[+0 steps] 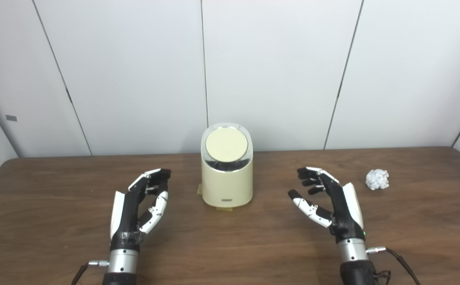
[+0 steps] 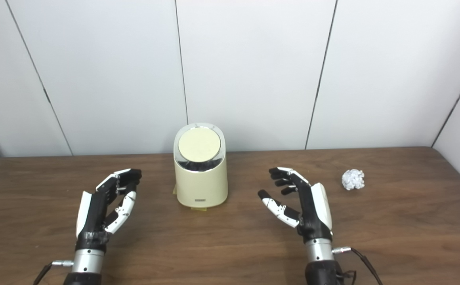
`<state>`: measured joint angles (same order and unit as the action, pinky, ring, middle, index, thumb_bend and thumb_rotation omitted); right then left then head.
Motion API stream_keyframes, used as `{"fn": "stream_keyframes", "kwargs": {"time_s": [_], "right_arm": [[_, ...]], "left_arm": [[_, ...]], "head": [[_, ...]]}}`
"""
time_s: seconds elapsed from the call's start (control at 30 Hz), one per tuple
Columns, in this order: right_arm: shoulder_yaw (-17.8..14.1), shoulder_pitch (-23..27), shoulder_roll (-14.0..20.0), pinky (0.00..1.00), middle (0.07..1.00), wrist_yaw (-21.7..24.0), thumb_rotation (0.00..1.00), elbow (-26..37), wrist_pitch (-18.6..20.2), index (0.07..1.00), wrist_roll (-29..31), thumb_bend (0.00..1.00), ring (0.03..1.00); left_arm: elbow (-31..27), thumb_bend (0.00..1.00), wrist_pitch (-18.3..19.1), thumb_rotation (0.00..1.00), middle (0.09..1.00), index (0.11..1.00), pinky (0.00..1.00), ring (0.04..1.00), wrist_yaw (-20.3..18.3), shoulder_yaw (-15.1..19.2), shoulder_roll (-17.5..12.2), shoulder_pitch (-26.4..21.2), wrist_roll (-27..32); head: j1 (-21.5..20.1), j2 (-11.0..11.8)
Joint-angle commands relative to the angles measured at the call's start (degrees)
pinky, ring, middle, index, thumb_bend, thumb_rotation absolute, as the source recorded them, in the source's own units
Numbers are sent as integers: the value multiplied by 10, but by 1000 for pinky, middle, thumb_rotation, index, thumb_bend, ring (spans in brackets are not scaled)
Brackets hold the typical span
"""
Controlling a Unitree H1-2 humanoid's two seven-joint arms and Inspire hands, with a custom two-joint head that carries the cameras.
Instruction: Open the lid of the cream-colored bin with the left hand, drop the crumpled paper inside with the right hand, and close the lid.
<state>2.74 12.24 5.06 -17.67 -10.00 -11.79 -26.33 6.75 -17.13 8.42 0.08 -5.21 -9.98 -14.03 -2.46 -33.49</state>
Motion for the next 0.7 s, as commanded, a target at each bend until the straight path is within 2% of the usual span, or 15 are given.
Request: {"fn": "stream_keyframes", "kwargs": {"time_s": [0.0,0.13,0.27,0.43,0.5,0.67], "right_arm": [[2,-3,6,515,669,-12,375,-11,-27,669,-6,318,628],[1,-3,9,519,676,-12,387,-14,-25,677,-5,306,635],[1,-4,10,489,663,-17,349,-18,-27,666,-6,309,617],[0,-4,7,523,676,-13,349,-19,-25,670,2,316,639],[3,-2,7,536,678,-19,365,-25,-27,670,-5,312,643],[4,6,9,497,668,-25,366,-50,-38,677,-3,312,623]], "left_arm": [[15,236,-26,395,759,728,654,738,0,0,3,-6,11],[17,241,-25,381,765,732,663,745,5,-2,4,-5,9],[24,243,-35,384,758,732,642,730,7,-2,6,-6,14],[24,234,-31,371,758,734,639,731,7,-3,2,-8,9],[28,249,-35,409,763,737,647,735,6,-1,0,-11,13],[-18,312,10,409,778,759,659,761,4,-4,0,-22,-13]], "head": [[-2,0],[1,0],[0,1],[0,2],[-4,4],[-5,9]]}}
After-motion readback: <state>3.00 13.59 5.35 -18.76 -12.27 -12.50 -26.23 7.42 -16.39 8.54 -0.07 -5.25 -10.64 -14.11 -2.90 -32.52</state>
